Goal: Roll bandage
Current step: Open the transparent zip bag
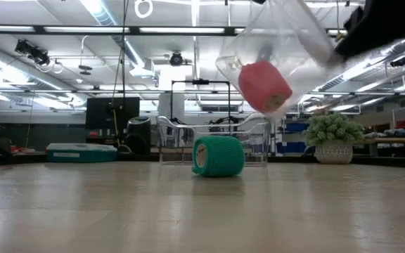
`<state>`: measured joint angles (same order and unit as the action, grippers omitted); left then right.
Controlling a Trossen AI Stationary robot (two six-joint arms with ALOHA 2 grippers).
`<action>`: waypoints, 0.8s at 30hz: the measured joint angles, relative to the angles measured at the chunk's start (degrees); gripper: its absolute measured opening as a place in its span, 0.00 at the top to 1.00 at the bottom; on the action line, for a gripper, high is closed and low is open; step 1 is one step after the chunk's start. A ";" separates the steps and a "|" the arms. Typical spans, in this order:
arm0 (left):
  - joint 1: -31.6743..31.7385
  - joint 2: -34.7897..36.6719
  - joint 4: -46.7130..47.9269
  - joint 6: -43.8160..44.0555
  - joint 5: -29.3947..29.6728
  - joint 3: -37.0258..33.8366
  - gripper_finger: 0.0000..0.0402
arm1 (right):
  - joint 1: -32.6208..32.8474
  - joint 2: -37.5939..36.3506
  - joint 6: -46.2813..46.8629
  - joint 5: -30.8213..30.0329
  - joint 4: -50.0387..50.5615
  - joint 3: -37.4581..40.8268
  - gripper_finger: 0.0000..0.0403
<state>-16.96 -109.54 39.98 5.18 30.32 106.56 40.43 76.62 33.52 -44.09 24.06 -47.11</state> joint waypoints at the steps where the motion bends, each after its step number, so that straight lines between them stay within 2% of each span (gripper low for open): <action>1: -0.22 0.04 0.71 0.43 -0.02 0.00 1.00 | 0.49 -0.57 -1.11 0.82 -0.11 -1.39 0.91; 4: -0.87 0.07 2.16 1.55 -0.12 0.02 1.00 | 1.96 -2.25 -4.87 0.97 -0.65 -5.91 0.81; 9: -1.48 0.07 2.21 3.10 0.44 0.02 1.00 | 3.66 -2.35 -10.86 -3.80 -1.01 -9.80 0.70; 17: -1.65 0.07 2.77 4.75 0.50 0.02 1.00 | 5.00 -0.19 -17.13 -9.48 -2.71 -11.11 0.69; 24: -1.69 0.04 2.72 5.25 0.50 0.02 1.00 | 3.26 -0.07 -19.18 -9.05 -3.18 -11.06 0.65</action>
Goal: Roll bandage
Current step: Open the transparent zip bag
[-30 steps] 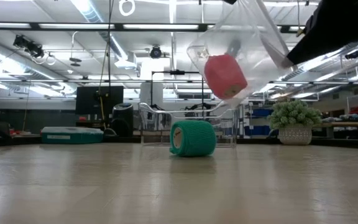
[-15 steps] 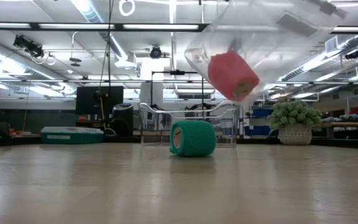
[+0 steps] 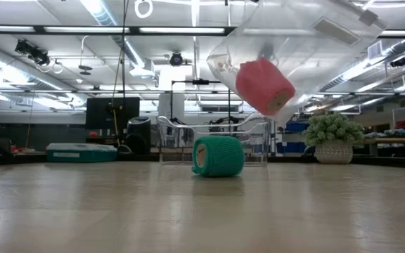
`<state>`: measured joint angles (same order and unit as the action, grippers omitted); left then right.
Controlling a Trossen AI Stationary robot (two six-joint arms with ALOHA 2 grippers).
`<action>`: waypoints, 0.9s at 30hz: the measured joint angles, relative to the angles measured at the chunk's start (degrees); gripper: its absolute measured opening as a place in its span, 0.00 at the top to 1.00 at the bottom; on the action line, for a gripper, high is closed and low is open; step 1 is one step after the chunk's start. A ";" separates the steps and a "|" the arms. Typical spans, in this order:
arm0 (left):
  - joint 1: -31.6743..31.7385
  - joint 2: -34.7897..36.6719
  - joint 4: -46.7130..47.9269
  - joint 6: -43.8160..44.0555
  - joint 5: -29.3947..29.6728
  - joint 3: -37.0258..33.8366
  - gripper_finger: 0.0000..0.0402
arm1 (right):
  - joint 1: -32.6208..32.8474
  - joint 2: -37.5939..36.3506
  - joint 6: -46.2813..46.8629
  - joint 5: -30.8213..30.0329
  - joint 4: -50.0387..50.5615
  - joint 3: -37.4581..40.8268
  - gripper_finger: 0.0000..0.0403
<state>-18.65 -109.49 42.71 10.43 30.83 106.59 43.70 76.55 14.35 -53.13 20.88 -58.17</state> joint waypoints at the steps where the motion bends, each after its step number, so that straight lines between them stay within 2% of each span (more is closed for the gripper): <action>1: -0.01 0.00 -0.08 0.03 0.00 0.00 1.00 | -0.40 0.00 -0.34 0.60 -0.15 0.00 0.64; 7: -0.03 0.00 -1.27 -0.58 -0.79 0.00 1.00 | -2.64 0.22 -1.81 2.24 -0.26 0.00 0.56; 11: -0.14 -0.04 -0.99 -1.10 -2.47 0.00 1.00 | -2.77 0.22 -6.46 2.58 -0.50 0.00 0.52; 16: -0.12 -0.07 -4.36 -4.11 -8.19 -0.02 1.00 | -5.31 0.22 -19.20 14.64 -0.71 0.85 0.49; 20: 0.10 -0.18 -9.02 -5.76 -12.67 -0.02 1.00 | -6.25 0.22 -27.63 19.33 -0.77 2.09 0.49; 24: 0.93 -1.72 -8.90 -5.25 -12.36 -0.49 0.99 | -4.65 0.22 -27.30 18.15 0.76 2.36 0.51; 27: 1.53 -2.87 -11.04 -4.93 -11.23 -2.15 0.98 | -3.62 0.22 -22.92 17.10 2.45 2.36 0.57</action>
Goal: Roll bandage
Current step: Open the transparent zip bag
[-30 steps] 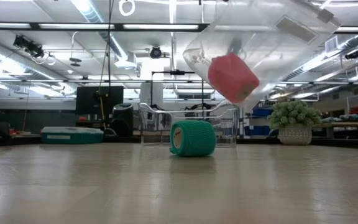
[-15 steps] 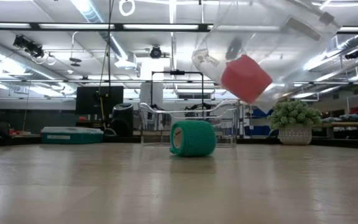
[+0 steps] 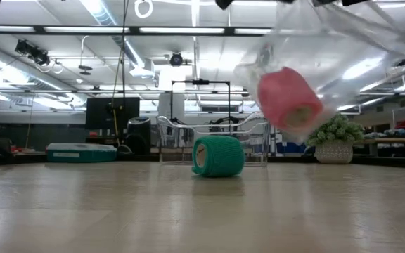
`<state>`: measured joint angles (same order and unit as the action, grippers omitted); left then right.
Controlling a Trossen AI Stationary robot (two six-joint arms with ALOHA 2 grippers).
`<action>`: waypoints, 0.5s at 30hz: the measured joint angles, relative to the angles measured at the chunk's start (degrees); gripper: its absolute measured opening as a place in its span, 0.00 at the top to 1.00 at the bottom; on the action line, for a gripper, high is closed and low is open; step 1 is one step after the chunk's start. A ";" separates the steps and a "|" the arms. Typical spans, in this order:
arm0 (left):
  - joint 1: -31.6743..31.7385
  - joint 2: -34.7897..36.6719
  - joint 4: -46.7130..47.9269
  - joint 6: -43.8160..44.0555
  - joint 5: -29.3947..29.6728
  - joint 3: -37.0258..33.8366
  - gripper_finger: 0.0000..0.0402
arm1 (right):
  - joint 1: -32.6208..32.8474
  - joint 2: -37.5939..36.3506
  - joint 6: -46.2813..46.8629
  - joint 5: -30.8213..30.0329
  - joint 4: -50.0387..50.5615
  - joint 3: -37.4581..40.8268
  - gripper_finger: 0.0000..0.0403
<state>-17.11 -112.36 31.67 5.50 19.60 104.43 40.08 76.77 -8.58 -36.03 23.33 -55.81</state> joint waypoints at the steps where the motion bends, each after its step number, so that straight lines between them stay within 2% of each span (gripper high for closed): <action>1: 0.25 -0.34 -1.68 0.02 0.10 -0.55 0.98 | 0.02 0.00 1.83 0.08 0.66 0.00 0.60; 3: 0.50 -0.47 -3.23 -0.28 0.49 -2.02 0.97 | 0.00 0.00 5.15 0.27 2.92 0.00 0.69; 7: 0.63 -0.47 -8.42 -0.54 1.83 -5.66 0.97 | -0.18 0.00 10.93 3.47 7.17 0.00 0.94; 11: 0.65 -0.47 -9.10 -4.13 1.72 -6.99 0.95 | -0.20 0.00 12.45 4.52 9.70 -0.14 0.99; 15: 0.62 -0.40 -5.71 -7.54 1.68 -5.62 0.91 | -0.15 0.00 11.39 7.18 18.18 -2.82 1.00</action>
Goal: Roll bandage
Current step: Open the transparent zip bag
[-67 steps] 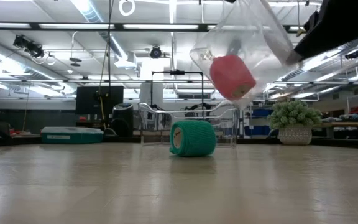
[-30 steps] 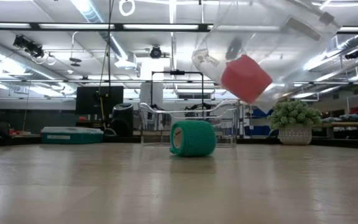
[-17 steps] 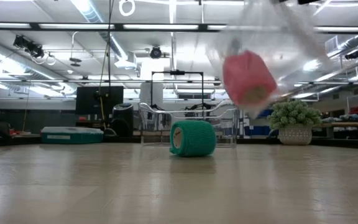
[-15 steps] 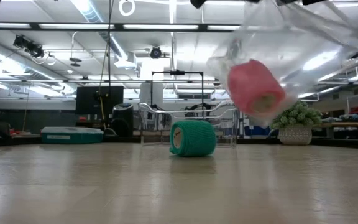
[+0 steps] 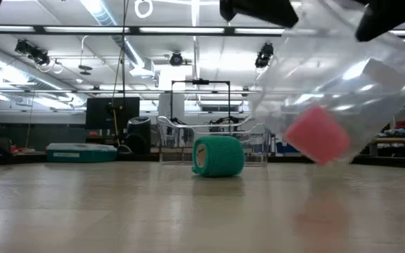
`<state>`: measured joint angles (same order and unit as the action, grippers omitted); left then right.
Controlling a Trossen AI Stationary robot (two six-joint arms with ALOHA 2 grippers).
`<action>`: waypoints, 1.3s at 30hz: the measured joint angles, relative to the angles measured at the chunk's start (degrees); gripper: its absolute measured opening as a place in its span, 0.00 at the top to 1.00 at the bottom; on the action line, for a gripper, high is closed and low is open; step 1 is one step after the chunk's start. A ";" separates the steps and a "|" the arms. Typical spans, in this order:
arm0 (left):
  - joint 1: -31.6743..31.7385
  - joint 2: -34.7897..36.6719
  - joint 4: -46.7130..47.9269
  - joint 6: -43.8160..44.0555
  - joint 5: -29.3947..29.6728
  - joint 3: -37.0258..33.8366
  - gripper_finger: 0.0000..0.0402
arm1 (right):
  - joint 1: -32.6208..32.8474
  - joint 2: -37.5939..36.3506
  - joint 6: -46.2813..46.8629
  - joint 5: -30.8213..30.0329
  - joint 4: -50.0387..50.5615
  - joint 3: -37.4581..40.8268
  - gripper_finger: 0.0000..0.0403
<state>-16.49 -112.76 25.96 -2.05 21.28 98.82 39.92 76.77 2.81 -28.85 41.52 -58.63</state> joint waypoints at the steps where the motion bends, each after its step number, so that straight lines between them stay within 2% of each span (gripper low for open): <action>1: -0.01 0.26 0.42 -0.88 0.00 0.65 0.90 | 0.02 -0.02 -0.53 1.19 2.19 -1.11 1.00; 5: -0.02 1.59 4.07 -2.33 0.02 3.69 0.90 | 0.07 -0.02 -0.05 2.58 13.43 -6.18 1.00; 8: 0.01 2.04 3.20 -2.18 -0.04 3.94 0.90 | -0.60 -0.04 1.70 4.09 18.31 -8.87 1.00; 16: 1.46 1.58 -3.65 2.75 -1.55 3.31 0.90 | -2.80 2.73 -2.93 4.64 12.58 -9.57 1.00; 21: 2.25 1.50 -7.96 5.51 -2.55 0.71 0.90 | -2.95 8.14 -4.50 -1.44 11.50 -9.53 1.00; 23: 2.35 1.50 -7.91 7.49 -2.71 -0.59 0.90 | -3.13 9.91 -3.28 -5.23 11.80 -9.53 1.00; 28: 2.59 1.39 -6.86 13.01 -2.92 -2.86 0.85 | -3.03 12.28 -0.43 -10.28 11.18 -9.53 1.00; 35: 2.88 1.43 -8.79 18.54 -5.35 -5.13 0.70 | -2.93 13.27 -3.03 -11.27 7.21 -9.53 1.00; 39: 3.33 1.45 -8.20 19.89 -7.48 -5.32 0.67 | -2.95 13.09 -3.12 -13.50 6.78 -9.53 1.00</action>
<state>-13.16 -111.31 17.75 17.84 13.80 93.49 36.97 89.86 -0.31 -42.36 48.30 -68.16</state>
